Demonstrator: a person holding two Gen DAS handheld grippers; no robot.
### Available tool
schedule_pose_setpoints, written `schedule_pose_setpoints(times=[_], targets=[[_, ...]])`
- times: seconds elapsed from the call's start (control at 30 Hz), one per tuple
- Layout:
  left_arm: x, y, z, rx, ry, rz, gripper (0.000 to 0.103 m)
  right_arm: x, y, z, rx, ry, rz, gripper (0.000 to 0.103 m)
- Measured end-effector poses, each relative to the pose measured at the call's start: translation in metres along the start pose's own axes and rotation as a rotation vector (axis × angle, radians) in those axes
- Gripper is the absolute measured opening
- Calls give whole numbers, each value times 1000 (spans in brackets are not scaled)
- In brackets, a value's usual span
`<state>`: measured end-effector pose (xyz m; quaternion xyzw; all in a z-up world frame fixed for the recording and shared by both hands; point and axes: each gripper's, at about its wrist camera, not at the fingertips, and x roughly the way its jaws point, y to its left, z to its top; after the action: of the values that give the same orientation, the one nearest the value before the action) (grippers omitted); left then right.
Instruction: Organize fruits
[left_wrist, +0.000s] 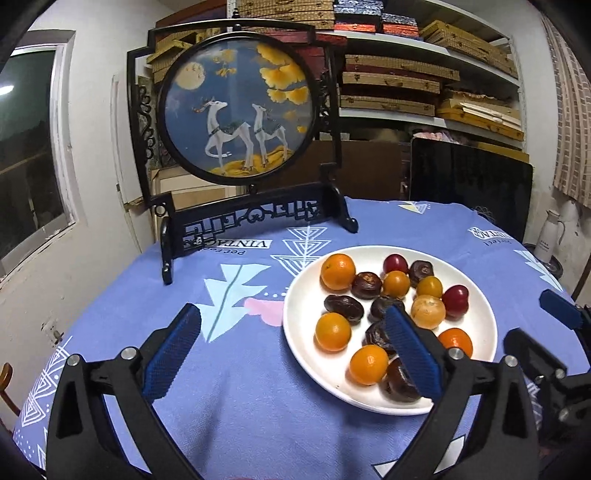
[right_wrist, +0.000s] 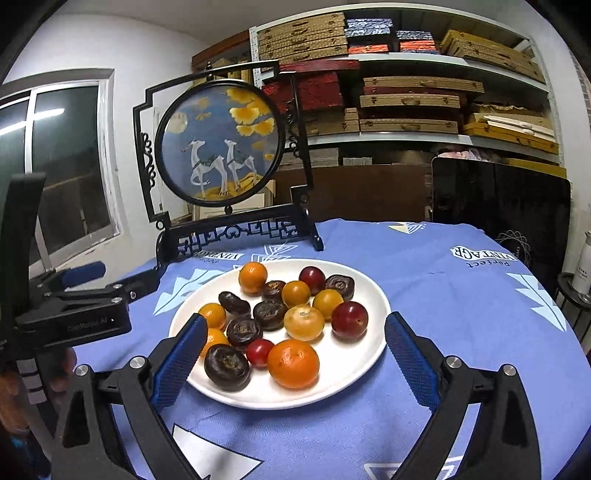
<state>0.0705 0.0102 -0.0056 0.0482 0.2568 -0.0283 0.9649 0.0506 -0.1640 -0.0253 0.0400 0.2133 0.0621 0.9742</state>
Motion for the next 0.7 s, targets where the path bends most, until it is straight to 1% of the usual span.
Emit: schedule_pose_setpoints(times=[0.17,0.7], targets=[[6,0,-2,-6,29,0,98,-1,2,-1,-1,1,7,97],[10,-4,-5,9,50,-6,98,3,7,-5,-19,27,18,98]])
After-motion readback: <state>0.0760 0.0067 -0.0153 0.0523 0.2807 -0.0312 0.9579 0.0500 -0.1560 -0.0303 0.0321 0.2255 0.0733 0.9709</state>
